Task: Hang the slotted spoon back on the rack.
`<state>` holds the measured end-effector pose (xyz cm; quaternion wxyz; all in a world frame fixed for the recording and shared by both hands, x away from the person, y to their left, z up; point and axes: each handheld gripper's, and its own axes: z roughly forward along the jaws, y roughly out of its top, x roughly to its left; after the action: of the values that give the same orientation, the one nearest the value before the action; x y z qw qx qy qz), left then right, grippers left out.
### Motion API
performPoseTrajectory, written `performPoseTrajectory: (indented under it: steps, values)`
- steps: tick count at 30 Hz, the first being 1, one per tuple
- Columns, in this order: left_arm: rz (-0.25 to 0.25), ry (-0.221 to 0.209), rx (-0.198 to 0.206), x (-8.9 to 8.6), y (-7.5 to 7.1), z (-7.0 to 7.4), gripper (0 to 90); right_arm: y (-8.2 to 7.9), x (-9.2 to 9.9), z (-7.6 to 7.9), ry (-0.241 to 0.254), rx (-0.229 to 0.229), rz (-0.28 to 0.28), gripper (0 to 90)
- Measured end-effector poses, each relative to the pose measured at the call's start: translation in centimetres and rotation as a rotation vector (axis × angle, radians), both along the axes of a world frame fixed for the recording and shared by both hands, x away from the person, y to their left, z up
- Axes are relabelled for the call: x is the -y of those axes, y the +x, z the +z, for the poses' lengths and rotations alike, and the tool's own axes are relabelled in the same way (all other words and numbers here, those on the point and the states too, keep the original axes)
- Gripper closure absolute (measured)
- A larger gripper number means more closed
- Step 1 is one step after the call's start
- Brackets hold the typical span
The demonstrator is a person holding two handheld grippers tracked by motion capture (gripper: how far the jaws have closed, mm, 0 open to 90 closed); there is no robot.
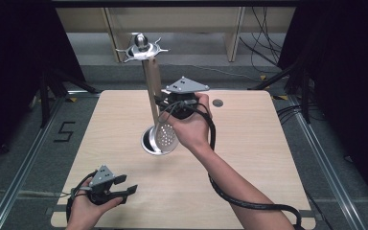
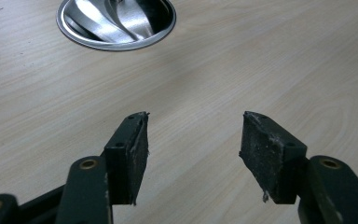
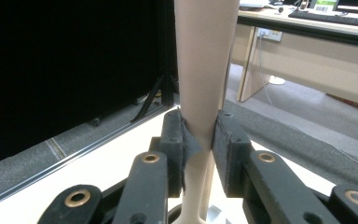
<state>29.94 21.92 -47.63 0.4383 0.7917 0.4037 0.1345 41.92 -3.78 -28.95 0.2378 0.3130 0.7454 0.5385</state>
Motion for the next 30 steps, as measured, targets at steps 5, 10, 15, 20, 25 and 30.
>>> performPoseTrajectory:
  steps: [5, 10, 15, 20, 25, 30]
  values:
    - [0.002, -0.003, -0.002, 0.0, 0.0, 0.0, 40.8, 0.2, -0.4, 0.0, -0.009, -0.013, -0.007, 75.6]
    - [0.003, -0.003, 0.0, 0.0, 0.0, 0.0, 40.8, 0.4, -0.7, -0.1, -0.03, -0.004, -0.016, 75.5]
    - [0.0, -0.001, 0.002, 0.0, 0.0, 0.0, 40.8, 0.3, -1.0, 0.1, -0.031, -0.033, -0.03, 75.5]
    - [0.003, -0.002, 0.0, 0.0, 0.0, 0.0, 40.8, 0.0, -1.2, 0.4, -0.05, -0.04, -0.057, 75.6]
    - [0.0, -0.002, -0.002, 0.0, 0.0, 0.0, 40.9, -0.5, -1.4, 0.7, -0.085, -0.05, -0.09, 75.6]
    - [0.003, -0.002, 0.001, 0.0, 0.0, 0.0, 40.9, -0.5, -1.5, 1.1, -0.129, -0.04, -0.119, 75.7]
